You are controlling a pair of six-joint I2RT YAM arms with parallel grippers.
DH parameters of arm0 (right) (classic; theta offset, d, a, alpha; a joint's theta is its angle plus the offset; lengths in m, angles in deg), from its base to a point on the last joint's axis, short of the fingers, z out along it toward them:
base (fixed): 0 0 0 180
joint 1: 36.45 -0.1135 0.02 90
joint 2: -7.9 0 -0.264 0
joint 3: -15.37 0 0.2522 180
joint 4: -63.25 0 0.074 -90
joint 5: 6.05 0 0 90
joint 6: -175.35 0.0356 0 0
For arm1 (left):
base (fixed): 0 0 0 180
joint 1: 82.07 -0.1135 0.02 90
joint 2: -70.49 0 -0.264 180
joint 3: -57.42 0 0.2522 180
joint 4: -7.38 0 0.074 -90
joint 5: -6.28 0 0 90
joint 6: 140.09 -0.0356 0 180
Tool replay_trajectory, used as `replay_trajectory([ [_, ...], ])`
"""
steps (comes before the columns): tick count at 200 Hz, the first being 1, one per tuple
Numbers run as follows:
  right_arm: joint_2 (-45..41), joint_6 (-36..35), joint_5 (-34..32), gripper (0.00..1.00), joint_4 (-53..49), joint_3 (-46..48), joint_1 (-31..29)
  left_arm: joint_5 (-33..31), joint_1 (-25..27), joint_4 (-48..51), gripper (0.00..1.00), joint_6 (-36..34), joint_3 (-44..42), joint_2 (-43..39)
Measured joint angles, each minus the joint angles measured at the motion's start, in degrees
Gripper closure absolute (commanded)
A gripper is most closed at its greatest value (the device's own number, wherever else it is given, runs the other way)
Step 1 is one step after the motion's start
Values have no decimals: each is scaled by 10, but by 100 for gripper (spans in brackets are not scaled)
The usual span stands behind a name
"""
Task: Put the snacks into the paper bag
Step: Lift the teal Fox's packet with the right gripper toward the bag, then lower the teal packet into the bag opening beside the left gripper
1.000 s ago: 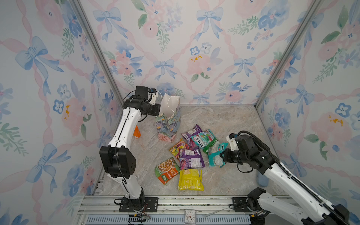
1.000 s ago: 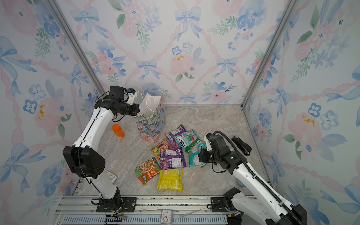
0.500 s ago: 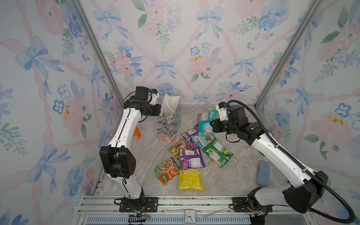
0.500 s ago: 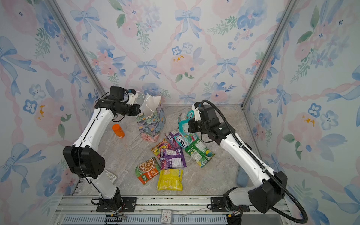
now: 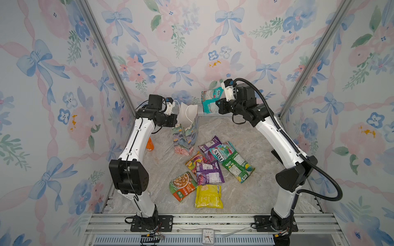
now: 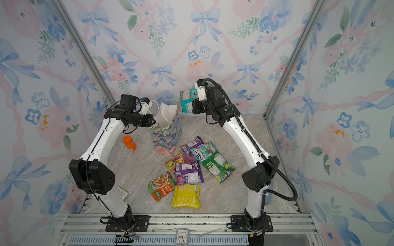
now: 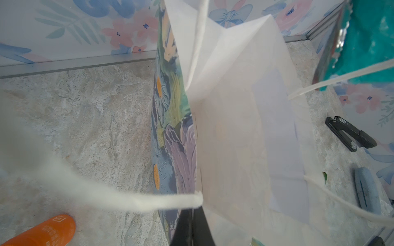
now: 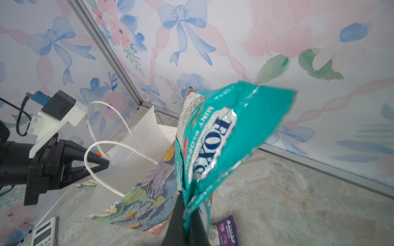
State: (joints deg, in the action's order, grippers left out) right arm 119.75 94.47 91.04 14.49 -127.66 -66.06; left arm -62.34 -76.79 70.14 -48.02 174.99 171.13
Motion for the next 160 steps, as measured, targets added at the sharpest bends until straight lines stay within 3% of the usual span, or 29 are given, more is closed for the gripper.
replay_trajectory([
  [50, 141, -21, 2, 100, -44, -231, 0, 18, 4, 0, 100, -6, -2, 0],
  [160, 161, -80, 21, 100, -13, -238, -52, 24, 22, 0, 100, -19, -4, 0],
])
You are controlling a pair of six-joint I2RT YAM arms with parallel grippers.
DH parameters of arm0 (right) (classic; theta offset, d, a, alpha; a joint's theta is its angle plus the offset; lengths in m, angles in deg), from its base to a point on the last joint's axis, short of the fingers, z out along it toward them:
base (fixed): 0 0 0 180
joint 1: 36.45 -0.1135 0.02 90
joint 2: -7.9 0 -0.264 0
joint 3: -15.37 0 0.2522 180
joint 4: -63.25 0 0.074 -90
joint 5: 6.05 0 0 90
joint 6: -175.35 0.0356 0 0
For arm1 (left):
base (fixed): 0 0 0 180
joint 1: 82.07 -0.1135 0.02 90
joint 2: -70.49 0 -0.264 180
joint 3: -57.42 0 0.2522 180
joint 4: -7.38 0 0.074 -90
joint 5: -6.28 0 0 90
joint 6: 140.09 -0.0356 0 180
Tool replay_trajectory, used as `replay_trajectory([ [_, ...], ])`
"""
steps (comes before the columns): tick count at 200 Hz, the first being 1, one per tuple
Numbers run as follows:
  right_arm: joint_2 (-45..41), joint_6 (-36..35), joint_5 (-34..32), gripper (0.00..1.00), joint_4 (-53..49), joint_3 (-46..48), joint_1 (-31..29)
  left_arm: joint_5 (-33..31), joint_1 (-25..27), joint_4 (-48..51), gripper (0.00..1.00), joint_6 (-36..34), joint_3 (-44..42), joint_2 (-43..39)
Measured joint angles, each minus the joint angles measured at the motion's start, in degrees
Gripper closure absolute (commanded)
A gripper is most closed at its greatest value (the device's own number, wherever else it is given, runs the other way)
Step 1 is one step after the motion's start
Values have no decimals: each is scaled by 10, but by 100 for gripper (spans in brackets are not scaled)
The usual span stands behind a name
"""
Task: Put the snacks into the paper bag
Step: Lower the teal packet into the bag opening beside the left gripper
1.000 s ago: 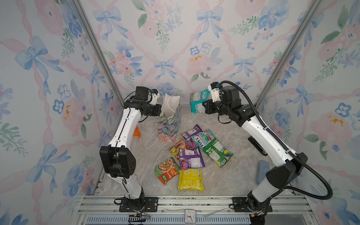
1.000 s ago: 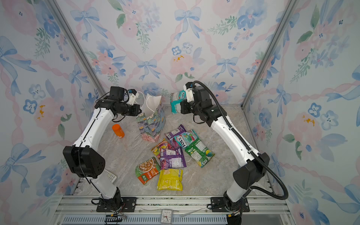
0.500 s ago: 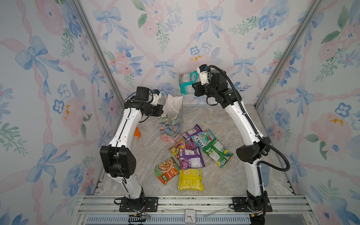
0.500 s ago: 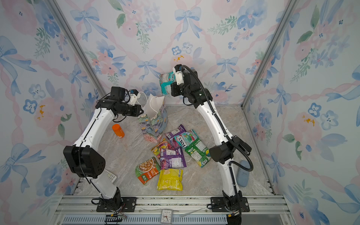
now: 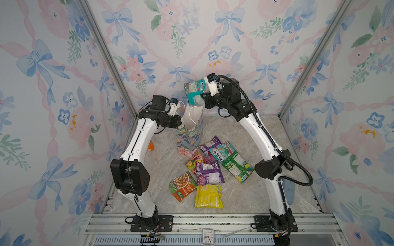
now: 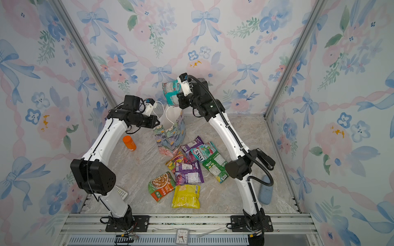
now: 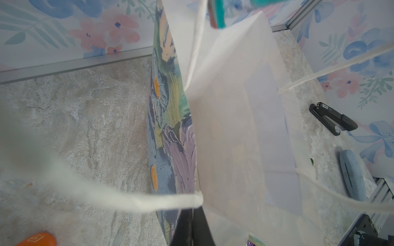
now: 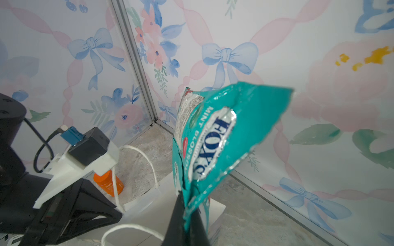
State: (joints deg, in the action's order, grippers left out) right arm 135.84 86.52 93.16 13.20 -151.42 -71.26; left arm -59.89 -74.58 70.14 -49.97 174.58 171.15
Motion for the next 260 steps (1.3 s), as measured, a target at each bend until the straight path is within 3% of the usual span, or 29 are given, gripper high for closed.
replay_trajectory([
  [57, -26, -16, 1, 100, -52, 47, -13, -19, 0, -3, 100, 0, 0, 0],
  [102, -69, -42, -40, 100, -84, 96, -22, -44, 0, -8, 100, 1, 0, 0],
  [260, -84, -149, -61, 100, -215, 94, -56, -108, 0, -10, 100, 12, 14, 0],
])
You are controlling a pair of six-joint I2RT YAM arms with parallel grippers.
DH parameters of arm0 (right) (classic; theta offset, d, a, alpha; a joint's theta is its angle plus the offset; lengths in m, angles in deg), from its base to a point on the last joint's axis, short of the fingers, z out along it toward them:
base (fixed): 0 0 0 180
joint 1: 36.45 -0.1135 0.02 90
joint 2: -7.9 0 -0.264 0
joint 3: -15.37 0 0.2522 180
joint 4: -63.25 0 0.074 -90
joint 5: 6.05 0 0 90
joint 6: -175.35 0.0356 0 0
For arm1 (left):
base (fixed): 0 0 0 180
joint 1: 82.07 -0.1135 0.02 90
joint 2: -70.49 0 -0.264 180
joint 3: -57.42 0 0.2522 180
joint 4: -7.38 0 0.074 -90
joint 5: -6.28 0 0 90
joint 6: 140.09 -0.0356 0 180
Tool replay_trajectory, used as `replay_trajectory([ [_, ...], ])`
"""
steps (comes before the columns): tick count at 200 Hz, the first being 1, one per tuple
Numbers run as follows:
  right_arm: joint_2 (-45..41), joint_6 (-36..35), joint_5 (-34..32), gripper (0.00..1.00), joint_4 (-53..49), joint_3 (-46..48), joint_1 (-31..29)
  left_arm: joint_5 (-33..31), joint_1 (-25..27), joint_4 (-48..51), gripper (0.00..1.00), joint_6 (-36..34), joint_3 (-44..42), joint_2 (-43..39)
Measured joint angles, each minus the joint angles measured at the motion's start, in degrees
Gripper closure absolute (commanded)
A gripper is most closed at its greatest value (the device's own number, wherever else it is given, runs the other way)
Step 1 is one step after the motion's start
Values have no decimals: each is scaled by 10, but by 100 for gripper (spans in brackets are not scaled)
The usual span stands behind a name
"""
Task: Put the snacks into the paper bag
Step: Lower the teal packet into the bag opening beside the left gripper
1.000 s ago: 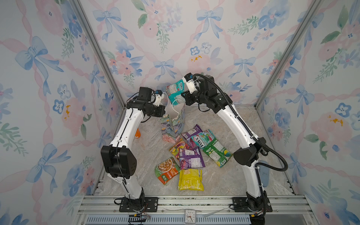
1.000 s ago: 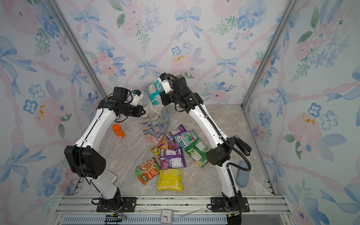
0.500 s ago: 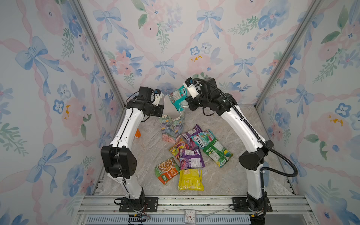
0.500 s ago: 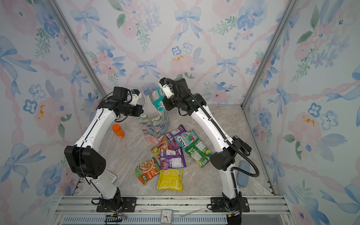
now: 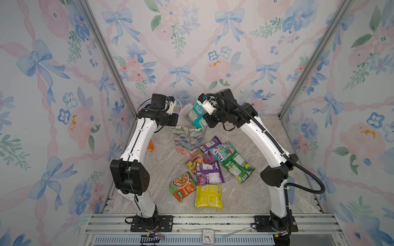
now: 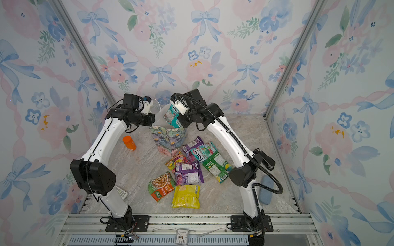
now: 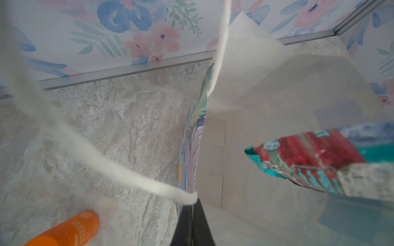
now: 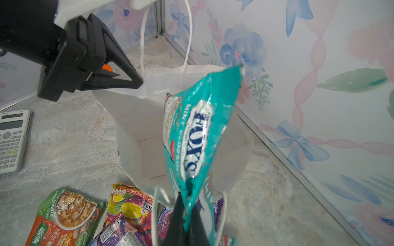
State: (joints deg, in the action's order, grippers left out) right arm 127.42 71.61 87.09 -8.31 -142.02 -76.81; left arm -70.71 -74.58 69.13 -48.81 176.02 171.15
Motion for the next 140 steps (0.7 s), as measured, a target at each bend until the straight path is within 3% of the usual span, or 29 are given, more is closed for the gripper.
replay_trajectory([
  [140, 92, 2, 28, 100, -7, -58, -7, 5, 0, 2, 100, 0, 7, 3],
])
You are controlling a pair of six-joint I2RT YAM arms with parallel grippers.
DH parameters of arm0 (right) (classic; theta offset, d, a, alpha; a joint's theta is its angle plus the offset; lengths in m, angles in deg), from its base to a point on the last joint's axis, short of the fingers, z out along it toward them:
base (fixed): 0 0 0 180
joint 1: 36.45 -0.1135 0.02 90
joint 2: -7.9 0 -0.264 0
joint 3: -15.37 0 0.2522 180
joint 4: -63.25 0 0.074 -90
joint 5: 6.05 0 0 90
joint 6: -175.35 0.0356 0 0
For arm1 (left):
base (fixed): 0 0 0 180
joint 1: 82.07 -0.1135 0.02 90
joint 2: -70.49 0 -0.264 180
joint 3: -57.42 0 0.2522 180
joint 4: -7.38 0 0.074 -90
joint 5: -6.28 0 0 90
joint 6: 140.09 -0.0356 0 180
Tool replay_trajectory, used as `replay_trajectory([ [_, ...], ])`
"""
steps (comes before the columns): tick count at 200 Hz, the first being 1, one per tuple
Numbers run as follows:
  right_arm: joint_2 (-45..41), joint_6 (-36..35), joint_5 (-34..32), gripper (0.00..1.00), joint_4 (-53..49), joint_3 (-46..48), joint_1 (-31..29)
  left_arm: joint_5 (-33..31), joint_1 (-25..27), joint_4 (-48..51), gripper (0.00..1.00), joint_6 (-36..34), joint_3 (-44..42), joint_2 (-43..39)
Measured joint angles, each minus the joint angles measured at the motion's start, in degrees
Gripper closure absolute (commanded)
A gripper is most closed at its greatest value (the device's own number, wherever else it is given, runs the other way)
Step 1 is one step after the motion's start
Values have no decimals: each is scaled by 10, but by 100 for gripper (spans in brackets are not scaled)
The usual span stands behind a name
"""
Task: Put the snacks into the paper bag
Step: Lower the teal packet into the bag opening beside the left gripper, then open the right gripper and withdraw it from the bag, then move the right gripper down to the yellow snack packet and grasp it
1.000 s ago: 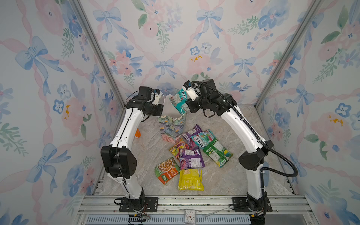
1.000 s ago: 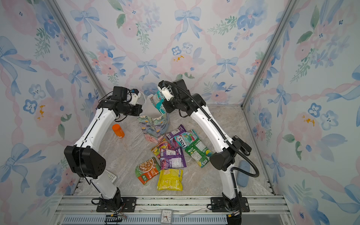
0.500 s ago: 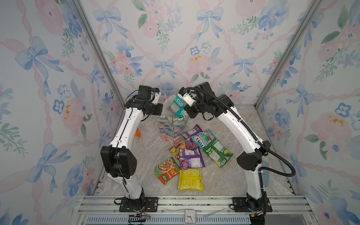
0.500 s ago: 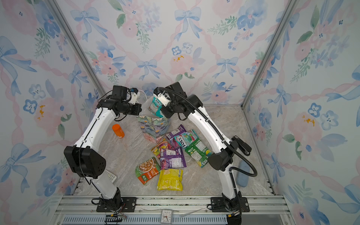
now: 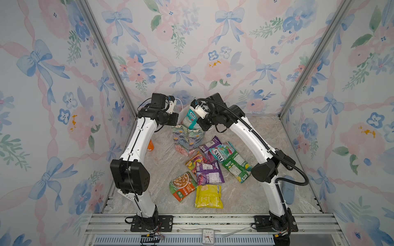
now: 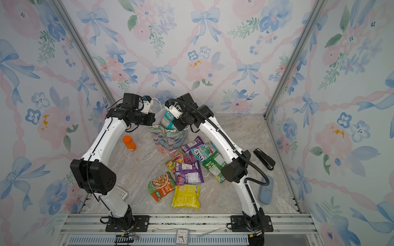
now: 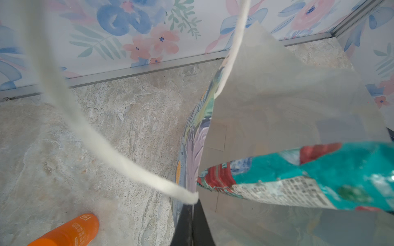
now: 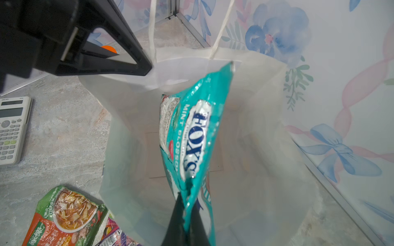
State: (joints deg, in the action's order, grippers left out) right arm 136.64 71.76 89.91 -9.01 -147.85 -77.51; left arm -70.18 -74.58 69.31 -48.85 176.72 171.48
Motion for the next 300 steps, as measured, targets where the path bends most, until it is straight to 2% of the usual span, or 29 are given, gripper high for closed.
replay_trajectory([
  [57, 7, 18, 0, 100, 21, -9, 1, 7, 0, 0, 100, 0, 0, 0],
  [65, 10, 23, 0, 97, 26, -10, 2, 7, 0, 0, 100, 0, 0, 0],
  [70, 11, 26, 0, 94, 29, -10, 2, 7, 0, 0, 100, 0, 0, 0],
  [98, 26, 52, 0, 53, 56, -19, 8, 8, 0, 1, 100, 0, 0, 0],
  [118, 32, 72, -9, 30, 74, -28, 14, 9, 0, 2, 100, 0, 0, 0],
  [130, 32, 87, -17, 22, 88, -32, 20, 10, 0, 5, 100, 0, -1, 0],
  [175, 17, 123, -33, 4, 145, -26, 47, 10, 0, 8, 100, 0, -5, 0],
  [195, -24, 134, -37, 0, 174, 17, 50, 10, 0, 7, 100, 0, -7, 0],
  [205, -54, 138, -37, 3, 191, 48, 52, 10, 0, 7, 100, 0, -7, 0],
  [238, -171, 154, -37, 3, 260, 176, 54, 10, 0, 5, 100, 0, -8, 0],
  [266, -286, 178, -31, 3, 332, 335, 59, 9, 0, 2, 100, 0, -10, 0],
  [300, -399, 221, -26, 0, 373, 538, 74, 6, 0, -1, 100, 0, -12, 0],
])
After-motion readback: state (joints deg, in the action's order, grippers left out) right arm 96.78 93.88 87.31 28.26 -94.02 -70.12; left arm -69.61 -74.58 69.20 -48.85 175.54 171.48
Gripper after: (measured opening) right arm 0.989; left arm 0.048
